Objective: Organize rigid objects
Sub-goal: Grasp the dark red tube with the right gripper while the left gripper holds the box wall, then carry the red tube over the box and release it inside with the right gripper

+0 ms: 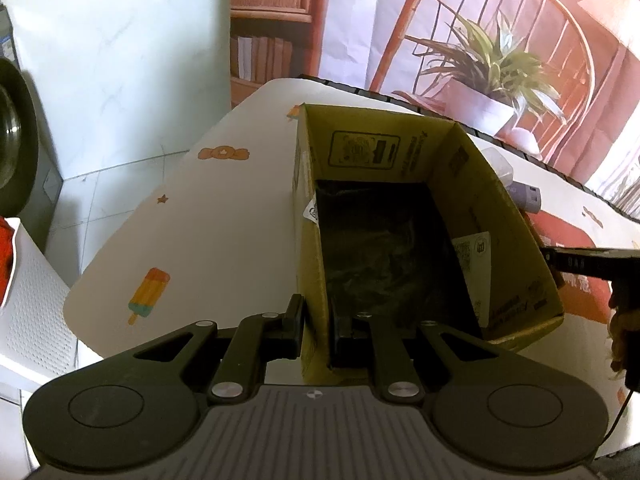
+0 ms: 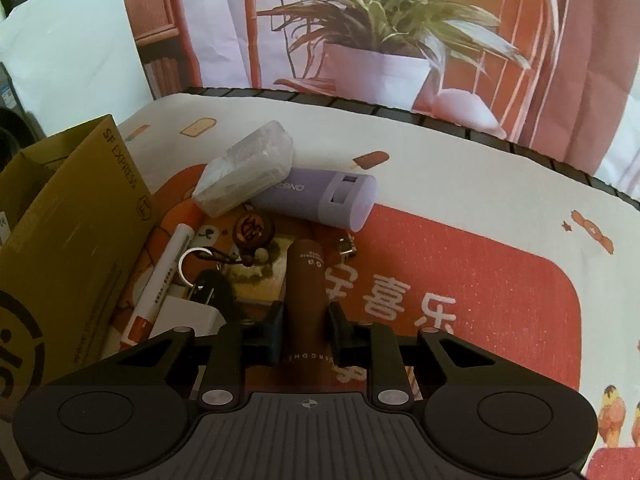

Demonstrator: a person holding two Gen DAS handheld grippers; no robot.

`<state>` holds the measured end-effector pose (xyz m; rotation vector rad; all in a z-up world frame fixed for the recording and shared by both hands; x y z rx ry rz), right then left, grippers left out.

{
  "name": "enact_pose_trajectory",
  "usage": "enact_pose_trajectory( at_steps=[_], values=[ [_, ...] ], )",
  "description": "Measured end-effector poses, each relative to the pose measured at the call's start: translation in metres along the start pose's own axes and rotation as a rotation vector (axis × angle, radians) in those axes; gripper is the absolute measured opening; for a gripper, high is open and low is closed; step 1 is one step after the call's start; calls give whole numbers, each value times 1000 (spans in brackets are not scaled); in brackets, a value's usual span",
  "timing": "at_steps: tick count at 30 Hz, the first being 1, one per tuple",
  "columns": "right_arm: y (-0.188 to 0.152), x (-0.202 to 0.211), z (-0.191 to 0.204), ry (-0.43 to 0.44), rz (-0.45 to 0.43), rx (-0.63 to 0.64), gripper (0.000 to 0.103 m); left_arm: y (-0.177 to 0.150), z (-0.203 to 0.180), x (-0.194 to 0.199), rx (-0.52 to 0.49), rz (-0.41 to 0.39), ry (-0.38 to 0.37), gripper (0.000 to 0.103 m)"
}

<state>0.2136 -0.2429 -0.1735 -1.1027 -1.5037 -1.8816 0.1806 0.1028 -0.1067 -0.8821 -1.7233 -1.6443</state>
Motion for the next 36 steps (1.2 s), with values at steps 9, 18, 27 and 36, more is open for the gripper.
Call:
enact_pose_trajectory(
  at_steps=[9, 18, 27, 36],
  values=[
    [8, 46, 3, 67, -106, -76, 21, -4, 5, 1, 19, -24, -24, 15],
    [66, 97, 58, 263, -187, -73, 21, -7, 9, 0, 50, -43, -46, 17],
    [90, 42, 158, 369, 22, -32, 21, -12, 12, -1, 69, -55, -55, 18],
    [74, 2, 197, 306, 149, -22, 21, -15, 14, 1, 78, -50, -70, 18]
  ],
)
Point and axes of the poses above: each gripper's, at about its wrist camera, not at the fingertips, and x roughly against the way its jaws point, z to its left, y to its top, the point moved 2 cm from there along -x, roughly the way its jaws point, and after that the axes turned 3 degrees about -x, right-handed, at the moved point
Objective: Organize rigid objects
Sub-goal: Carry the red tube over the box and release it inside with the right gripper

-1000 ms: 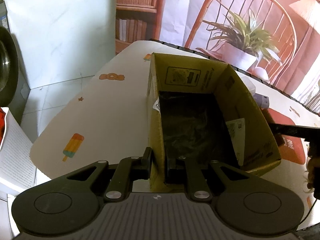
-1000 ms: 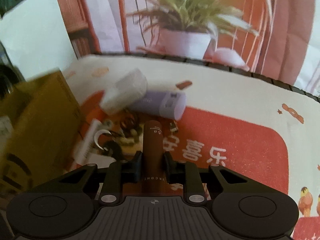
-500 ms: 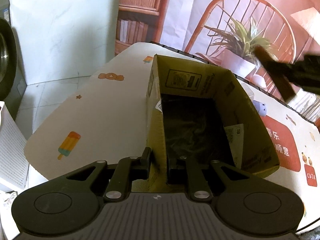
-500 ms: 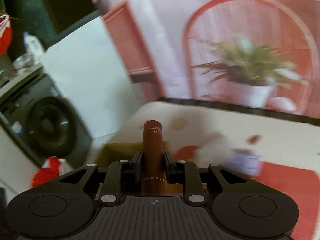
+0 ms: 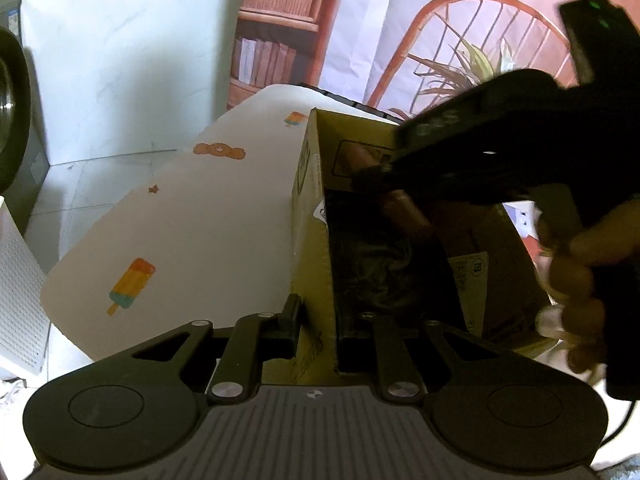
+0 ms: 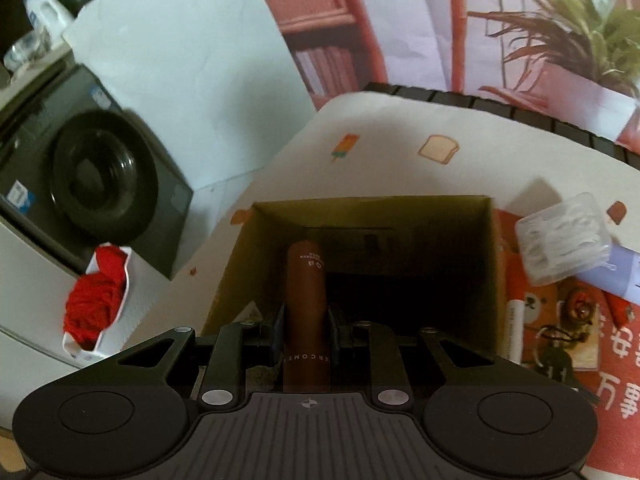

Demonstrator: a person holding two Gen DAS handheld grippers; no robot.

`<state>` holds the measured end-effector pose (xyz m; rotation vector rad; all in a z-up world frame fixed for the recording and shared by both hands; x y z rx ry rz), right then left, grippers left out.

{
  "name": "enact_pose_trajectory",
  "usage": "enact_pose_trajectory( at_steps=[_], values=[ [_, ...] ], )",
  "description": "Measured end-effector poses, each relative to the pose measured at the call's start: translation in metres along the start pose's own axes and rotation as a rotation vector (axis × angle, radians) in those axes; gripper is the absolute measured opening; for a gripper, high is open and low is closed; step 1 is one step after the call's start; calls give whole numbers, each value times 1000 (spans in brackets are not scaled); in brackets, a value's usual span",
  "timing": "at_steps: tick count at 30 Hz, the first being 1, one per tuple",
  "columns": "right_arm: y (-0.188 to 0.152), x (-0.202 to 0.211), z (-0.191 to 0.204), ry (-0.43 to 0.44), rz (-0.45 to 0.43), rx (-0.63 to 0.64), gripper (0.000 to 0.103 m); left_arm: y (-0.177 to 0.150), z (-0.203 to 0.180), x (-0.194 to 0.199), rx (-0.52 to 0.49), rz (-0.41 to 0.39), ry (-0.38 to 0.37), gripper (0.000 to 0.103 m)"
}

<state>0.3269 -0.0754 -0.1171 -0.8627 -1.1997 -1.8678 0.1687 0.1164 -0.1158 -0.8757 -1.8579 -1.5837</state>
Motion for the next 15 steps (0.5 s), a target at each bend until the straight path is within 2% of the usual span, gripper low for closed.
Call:
enact_pose_trajectory(
  at_steps=[9, 15],
  values=[
    [-15, -25, 0, -66, 82, -48, 21, -6, -4, 4, 12, 16, -25, 19],
    [-20, -29, -3, -39, 121, -62, 21, -2, -5, 1, 20, 26, -20, 19]
  ],
)
Point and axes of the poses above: each gripper's, at about its wrist camera, not at the fingertips, and x roughly against the way its jaws point, z to its left, y to its top, the point moved 2 cm from there along -x, roughly the way its jaws point, and after that the axes turned 3 degrees about -x, right-handed, at the moved point
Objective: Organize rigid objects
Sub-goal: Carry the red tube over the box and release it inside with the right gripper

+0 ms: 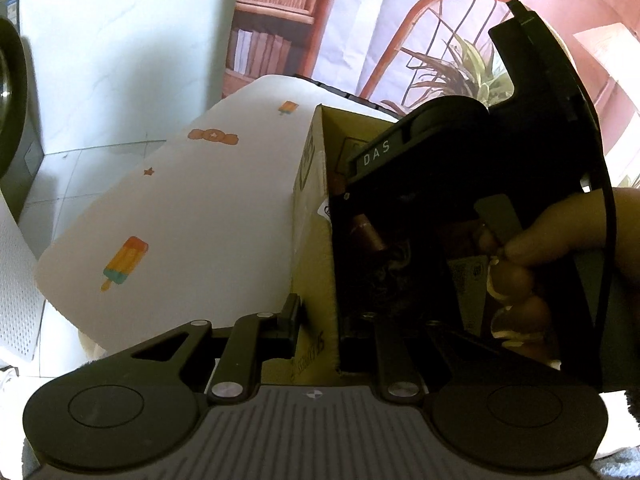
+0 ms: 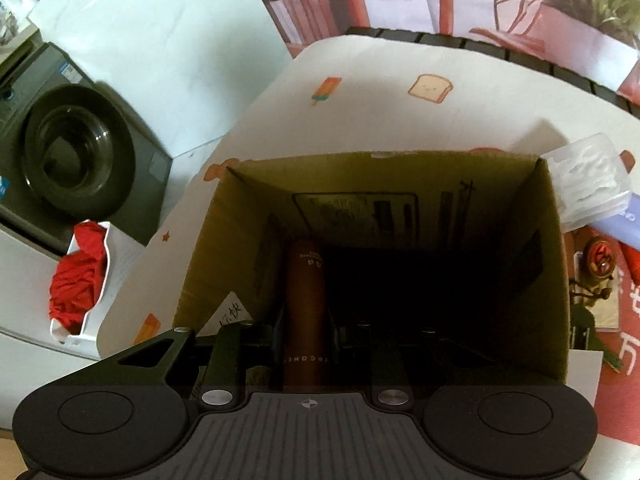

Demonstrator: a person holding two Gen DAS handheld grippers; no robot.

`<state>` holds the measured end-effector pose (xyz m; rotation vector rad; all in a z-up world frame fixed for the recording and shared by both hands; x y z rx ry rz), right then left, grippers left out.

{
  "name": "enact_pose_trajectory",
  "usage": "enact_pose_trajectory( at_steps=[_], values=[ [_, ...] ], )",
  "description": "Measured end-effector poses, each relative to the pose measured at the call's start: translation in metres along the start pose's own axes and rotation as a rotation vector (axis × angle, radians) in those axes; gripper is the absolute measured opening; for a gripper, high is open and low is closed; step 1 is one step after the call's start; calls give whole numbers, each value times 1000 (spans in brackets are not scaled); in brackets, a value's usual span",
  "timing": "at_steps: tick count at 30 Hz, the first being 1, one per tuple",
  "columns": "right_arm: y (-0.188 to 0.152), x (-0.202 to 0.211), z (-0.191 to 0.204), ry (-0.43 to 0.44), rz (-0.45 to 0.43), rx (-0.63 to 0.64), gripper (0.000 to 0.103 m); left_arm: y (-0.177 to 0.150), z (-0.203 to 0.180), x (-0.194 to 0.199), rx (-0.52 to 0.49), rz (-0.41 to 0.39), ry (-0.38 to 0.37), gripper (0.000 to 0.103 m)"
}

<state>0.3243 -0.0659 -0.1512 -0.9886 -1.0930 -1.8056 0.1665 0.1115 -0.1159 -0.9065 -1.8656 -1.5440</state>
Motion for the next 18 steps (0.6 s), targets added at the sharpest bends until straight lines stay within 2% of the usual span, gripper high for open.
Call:
enact_pose_trajectory(
  at_steps=[9, 14, 17, 18],
  values=[
    [3, -2, -1, 56, 33, -6, 26, 3, 1, -6, 14, 12, 13, 20],
    [2, 18, -1, 92, -11, 22, 32, 0, -1, -6, 12, 19, 29, 20],
    [0, 40, -3, 147, -71, 46, 40, 0, -5, -7, 4, 24, 47, 20],
    [-1, 50, -6, 177, -104, 43, 46, 0, -5, -8, 3, 27, 53, 20]
  ],
)
Point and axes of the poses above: each gripper's, at about its wrist camera, not at the fingertips, and x roughly against the way its jaws point, z to its left, y to its top, the point moved 2 cm from there along -x, roughly the way its jaws point, and after that the axes turned 3 degrees about -x, right-handed, at the moved point
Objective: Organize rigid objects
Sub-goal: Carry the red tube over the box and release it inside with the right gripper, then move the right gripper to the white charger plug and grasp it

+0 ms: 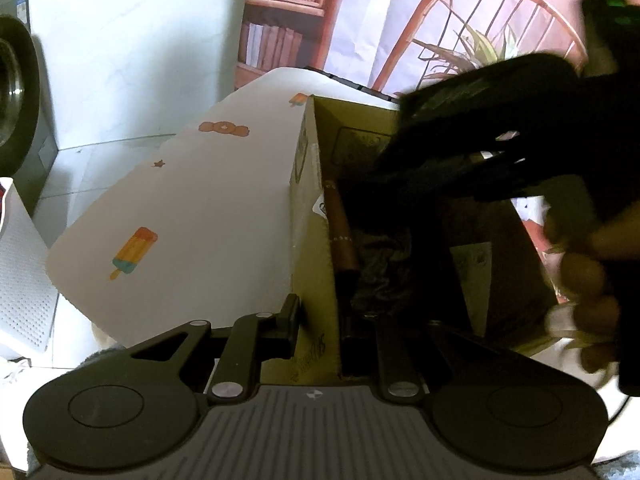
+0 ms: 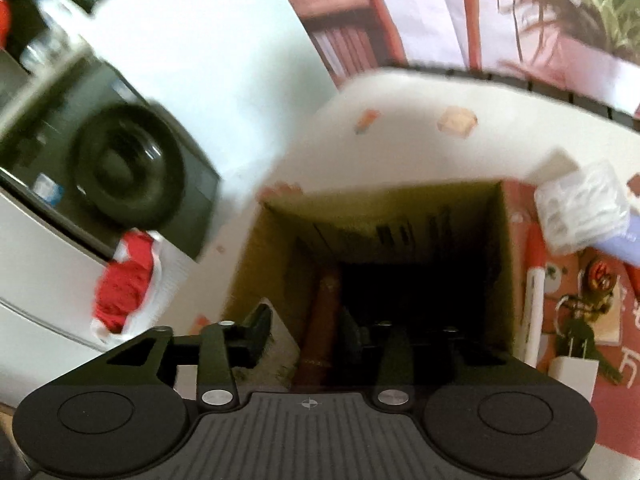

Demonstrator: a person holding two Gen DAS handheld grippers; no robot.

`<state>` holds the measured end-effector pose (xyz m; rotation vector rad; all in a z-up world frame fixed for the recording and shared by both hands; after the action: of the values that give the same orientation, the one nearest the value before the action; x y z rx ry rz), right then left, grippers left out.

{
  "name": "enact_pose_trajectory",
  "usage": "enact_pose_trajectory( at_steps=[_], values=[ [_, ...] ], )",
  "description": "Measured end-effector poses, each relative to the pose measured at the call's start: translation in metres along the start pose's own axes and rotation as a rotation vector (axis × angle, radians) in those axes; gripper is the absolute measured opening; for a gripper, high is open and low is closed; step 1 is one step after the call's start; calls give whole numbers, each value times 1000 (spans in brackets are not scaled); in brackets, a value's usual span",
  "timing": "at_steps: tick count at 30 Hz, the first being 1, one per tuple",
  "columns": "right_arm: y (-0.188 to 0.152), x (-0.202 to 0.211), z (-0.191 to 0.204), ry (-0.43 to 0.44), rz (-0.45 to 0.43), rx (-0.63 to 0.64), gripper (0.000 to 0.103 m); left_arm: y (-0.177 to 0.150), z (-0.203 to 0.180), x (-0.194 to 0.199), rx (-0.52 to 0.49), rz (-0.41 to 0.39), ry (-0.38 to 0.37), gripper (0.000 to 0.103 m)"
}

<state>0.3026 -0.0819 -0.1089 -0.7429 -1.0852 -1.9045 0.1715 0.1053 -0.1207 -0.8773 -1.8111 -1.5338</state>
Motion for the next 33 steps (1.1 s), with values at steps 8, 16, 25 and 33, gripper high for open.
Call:
enact_pose_trajectory(
  at_steps=[8, 16, 25, 33],
  values=[
    [-11, 84, -33, -43, -272, 56, 64, -1, 0, -3, -11, 16, 30, 22],
    [-25, 123, -104, -241, -399, 16, 70, 0, -4, -3, -7, 23, 47, 22],
    [-64, 95, -140, -416, -369, 88, 70, -3, -8, -2, -10, 17, 60, 22],
    [-87, 64, -136, -348, -301, 71, 58, -2, -7, -1, -11, 17, 59, 23]
  ],
)
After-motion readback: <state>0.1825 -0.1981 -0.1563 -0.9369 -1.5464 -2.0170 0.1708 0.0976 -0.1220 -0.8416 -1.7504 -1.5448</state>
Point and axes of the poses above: each gripper's, at about its wrist camera, not at the fingertips, and x roughly against the way its jaws point, z to its left, y to its top, the point moved 2 cm from there along -x, roughly the way its jaws point, and after that the axes turned 3 degrees about -x, right-handed, at the moved point
